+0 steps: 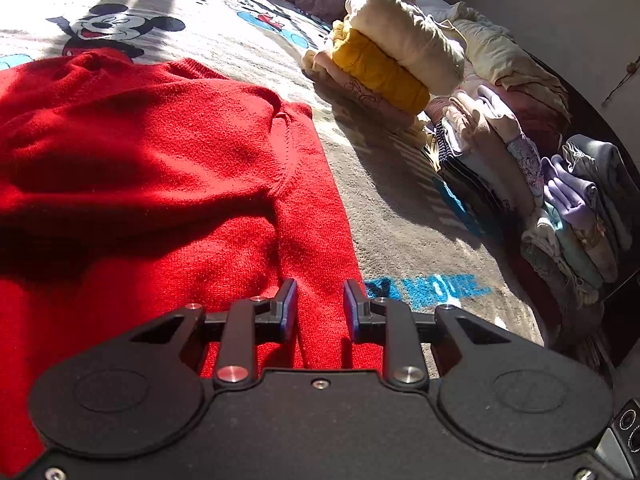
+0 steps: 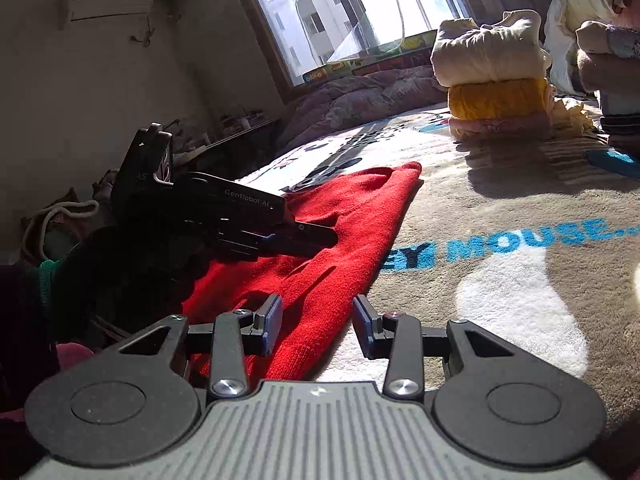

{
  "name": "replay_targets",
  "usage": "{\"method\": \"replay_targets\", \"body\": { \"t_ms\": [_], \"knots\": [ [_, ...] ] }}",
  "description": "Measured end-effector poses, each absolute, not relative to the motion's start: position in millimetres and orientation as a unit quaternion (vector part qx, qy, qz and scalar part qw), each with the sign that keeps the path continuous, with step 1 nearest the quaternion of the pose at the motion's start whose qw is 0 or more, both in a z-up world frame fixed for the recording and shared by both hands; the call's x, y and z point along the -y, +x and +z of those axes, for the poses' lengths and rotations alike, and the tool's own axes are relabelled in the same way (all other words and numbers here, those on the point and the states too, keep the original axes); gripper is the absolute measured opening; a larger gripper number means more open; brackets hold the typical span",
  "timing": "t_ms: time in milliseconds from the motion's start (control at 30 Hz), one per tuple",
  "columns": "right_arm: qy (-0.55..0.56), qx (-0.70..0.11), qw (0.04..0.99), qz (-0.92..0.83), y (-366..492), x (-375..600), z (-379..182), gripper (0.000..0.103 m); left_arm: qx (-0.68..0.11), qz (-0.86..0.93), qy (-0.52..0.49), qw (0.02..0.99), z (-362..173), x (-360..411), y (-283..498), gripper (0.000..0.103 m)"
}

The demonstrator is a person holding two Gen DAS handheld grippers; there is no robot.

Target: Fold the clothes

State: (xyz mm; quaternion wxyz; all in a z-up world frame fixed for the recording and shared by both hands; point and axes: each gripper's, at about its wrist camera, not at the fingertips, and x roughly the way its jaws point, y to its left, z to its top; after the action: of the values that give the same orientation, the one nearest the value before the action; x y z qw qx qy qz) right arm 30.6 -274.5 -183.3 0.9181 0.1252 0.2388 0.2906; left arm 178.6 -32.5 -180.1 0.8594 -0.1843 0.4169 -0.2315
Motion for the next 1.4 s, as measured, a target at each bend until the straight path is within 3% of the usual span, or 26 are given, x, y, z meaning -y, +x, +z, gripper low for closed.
{"method": "replay_targets", "body": {
  "t_ms": [333, 600, 1100, 1400],
  "knots": [
    [0.197, -0.256, 0.91, 0.259, 41.2, 298.2, -193.3, 0.041, -0.428, -0.234, -0.222, 0.844, -186.2, 26.8, 141.7, 0.022],
    [0.158, -0.251, 0.912, 0.285, 36.6, 282.4, -191.4, 0.041, -0.402, -0.236, -0.182, 0.866, -180.8, 33.8, 140.2, 0.004],
    [0.152, -0.251, 0.917, 0.27, 36.4, 284.2, -192.0, 0.041, -0.39, -0.217, -0.184, 0.876, -181.6, 19.8, 143.0, 0.004],
    [0.056, -0.224, 0.931, 0.283, 31.2, 255.1, -185.8, 0.041, -0.398, -0.211, -0.185, 0.873, -193.1, 17.3, 144.2, 0.004]
  ]
}}
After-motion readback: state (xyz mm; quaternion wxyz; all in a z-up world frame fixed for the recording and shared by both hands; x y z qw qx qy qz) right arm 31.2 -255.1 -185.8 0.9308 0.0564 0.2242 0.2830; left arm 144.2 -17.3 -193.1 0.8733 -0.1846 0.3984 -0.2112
